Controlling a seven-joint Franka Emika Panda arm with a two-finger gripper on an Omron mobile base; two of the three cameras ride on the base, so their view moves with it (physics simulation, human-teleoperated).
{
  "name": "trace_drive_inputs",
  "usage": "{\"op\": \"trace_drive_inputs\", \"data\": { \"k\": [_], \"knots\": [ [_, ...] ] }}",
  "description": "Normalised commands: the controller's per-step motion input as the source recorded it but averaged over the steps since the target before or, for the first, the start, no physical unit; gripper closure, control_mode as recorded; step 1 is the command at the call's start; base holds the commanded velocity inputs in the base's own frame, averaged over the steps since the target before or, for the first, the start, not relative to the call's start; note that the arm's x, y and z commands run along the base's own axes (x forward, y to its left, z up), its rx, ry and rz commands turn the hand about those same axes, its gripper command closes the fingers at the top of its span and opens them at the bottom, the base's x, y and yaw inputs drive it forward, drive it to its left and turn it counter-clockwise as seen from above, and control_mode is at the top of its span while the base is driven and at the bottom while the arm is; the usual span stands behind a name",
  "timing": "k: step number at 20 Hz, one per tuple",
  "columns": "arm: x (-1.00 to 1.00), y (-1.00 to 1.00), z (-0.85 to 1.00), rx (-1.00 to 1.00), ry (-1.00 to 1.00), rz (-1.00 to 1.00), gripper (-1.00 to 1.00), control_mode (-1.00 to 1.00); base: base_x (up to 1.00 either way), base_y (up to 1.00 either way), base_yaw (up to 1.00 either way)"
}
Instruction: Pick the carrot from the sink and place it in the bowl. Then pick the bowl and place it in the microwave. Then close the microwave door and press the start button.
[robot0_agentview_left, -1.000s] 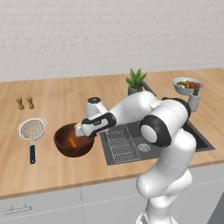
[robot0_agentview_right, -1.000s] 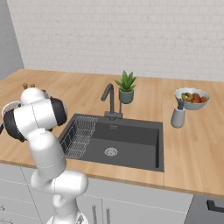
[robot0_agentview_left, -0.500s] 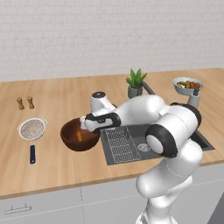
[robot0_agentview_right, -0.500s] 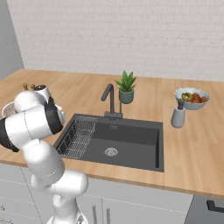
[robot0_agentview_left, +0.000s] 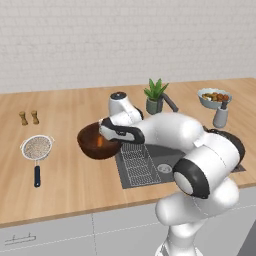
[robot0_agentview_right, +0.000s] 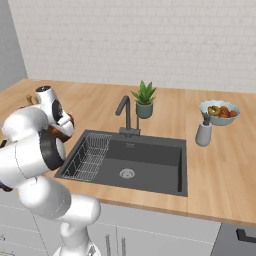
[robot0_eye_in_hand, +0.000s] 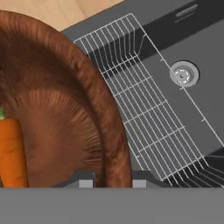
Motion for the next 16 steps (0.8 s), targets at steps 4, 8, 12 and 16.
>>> {"op": "trace_drive_inputs", "data": {
  "k": [4, 8, 12, 16],
  "knots": [
    [-0.3, -0.23, 0.6, 0.0, -0.1, -0.28, 1.0, -1.0, 0.0, 0.0, 0.0],
    [-0.41, -0.55, 0.62, 0.0, -0.11, -0.27, 1.0, -1.0, 0.0, 0.0, 0.0],
    [-0.54, -0.61, 0.61, 0.02, -0.14, -0.22, 1.0, -1.0, 0.0, 0.0, 0.0],
    [-0.57, -0.61, 0.59, 0.02, -0.15, -0.22, 1.0, -1.0, 0.0, 0.0, 0.0]
  ]
}}
